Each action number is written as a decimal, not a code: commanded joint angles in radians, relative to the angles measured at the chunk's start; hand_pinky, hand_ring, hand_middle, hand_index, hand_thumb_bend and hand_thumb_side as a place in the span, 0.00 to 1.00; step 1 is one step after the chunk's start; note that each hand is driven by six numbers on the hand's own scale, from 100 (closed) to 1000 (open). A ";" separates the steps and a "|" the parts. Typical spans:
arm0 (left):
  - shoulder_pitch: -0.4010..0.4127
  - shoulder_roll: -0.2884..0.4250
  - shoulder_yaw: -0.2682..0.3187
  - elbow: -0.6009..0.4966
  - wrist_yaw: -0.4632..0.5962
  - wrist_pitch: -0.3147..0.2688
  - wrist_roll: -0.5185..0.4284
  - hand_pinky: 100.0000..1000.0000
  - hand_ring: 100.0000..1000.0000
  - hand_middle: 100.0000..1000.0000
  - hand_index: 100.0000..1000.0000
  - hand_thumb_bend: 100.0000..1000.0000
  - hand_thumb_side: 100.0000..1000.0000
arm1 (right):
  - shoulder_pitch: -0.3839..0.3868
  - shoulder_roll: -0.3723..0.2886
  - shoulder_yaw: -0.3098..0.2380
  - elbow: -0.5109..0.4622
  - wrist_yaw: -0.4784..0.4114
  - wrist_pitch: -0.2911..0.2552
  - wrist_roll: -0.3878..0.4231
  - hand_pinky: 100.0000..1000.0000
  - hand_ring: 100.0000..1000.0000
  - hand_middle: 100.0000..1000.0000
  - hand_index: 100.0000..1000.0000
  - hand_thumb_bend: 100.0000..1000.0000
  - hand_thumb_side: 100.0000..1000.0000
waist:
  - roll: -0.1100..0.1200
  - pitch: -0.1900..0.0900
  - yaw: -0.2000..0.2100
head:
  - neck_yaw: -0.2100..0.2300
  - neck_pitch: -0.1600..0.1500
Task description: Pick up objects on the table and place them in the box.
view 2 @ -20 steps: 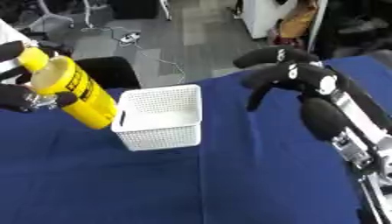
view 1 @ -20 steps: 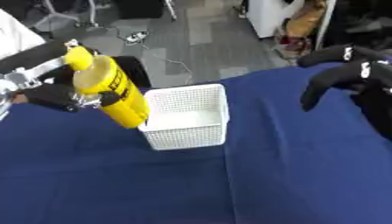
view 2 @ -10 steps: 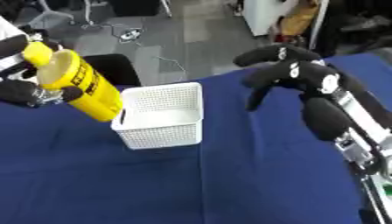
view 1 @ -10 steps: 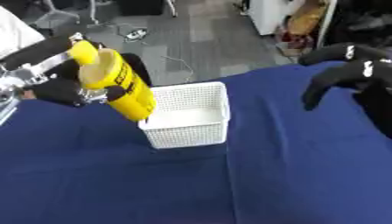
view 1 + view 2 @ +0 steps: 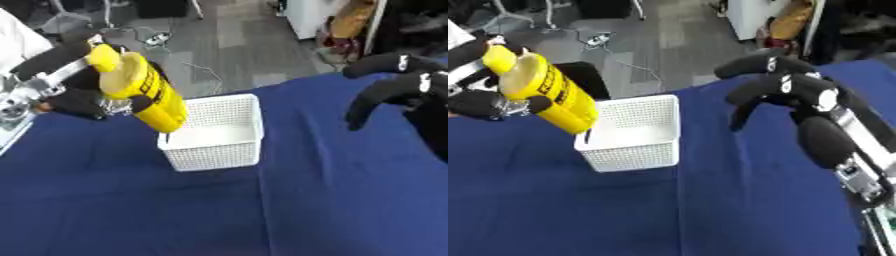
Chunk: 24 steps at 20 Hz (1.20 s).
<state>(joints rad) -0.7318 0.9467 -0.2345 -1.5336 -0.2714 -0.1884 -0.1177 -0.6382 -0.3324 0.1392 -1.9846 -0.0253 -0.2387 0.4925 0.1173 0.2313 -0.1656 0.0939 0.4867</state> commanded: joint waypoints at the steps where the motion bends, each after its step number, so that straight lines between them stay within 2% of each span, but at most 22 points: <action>1: -0.021 0.022 0.009 0.001 -0.012 -0.008 0.024 0.00 0.00 0.00 0.28 0.00 0.72 | -0.025 0.008 0.000 -0.015 -0.007 0.001 0.006 0.52 0.46 0.80 0.74 0.27 1.00 | -0.001 -0.010 -0.003 | 0.018 -0.020; 3: -0.021 0.021 0.007 0.004 -0.020 -0.013 0.032 0.00 0.00 0.00 0.28 0.00 0.72 | -0.029 0.011 0.002 -0.015 -0.009 0.001 0.011 0.53 0.46 0.80 0.74 0.27 1.00 | 0.000 -0.004 -0.007 | 0.018 -0.029; 8: -0.024 0.020 0.014 0.016 -0.030 -0.018 0.066 0.00 0.00 0.00 0.28 0.00 0.72 | -0.043 0.021 0.007 -0.015 -0.011 0.001 0.024 0.53 0.46 0.81 0.74 0.27 1.00 | 0.004 0.015 -0.023 | 0.013 -0.099; 11: -0.026 0.015 0.019 0.028 -0.035 -0.018 0.080 0.00 0.00 0.00 0.28 0.00 0.72 | -0.054 0.027 0.008 -0.015 -0.013 0.001 0.029 0.53 0.47 0.81 0.74 0.27 1.00 | 0.008 0.025 -0.033 | 0.030 -0.103; 17: -0.031 0.007 0.026 0.043 -0.037 -0.021 0.093 0.00 0.01 0.00 0.28 0.00 0.72 | -0.066 0.038 0.006 -0.015 -0.015 0.002 0.034 0.53 0.47 0.81 0.74 0.27 1.00 | 0.015 0.040 -0.049 | 0.037 -0.110; 20: -0.034 0.005 0.029 0.052 -0.050 -0.024 0.096 0.00 0.04 0.00 0.30 0.00 0.72 | -0.071 0.043 0.006 -0.015 -0.015 0.002 0.036 0.53 0.47 0.81 0.74 0.27 1.00 | 0.019 0.047 -0.057 | 0.041 -0.113; 22: -0.037 0.002 0.031 0.059 -0.063 -0.028 0.102 0.00 0.15 0.14 0.35 0.00 0.73 | -0.076 0.046 0.006 -0.015 -0.017 0.001 0.037 0.53 0.47 0.81 0.74 0.27 1.00 | 0.020 0.052 -0.062 | 0.040 -0.117; 24: -0.039 -0.002 0.032 0.062 -0.071 -0.042 0.117 0.00 0.30 0.36 0.46 0.00 0.79 | -0.079 0.047 0.006 -0.015 -0.017 0.001 0.039 0.53 0.47 0.80 0.74 0.27 1.00 | 0.022 0.055 -0.064 | 0.038 -0.128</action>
<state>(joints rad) -0.7507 0.9263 -0.2248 -1.4679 -0.3342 -0.2259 -0.0118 -0.6988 -0.2884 0.1479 -1.9845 -0.0383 -0.2371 0.5292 0.1415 0.3043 -0.2308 0.1233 0.3741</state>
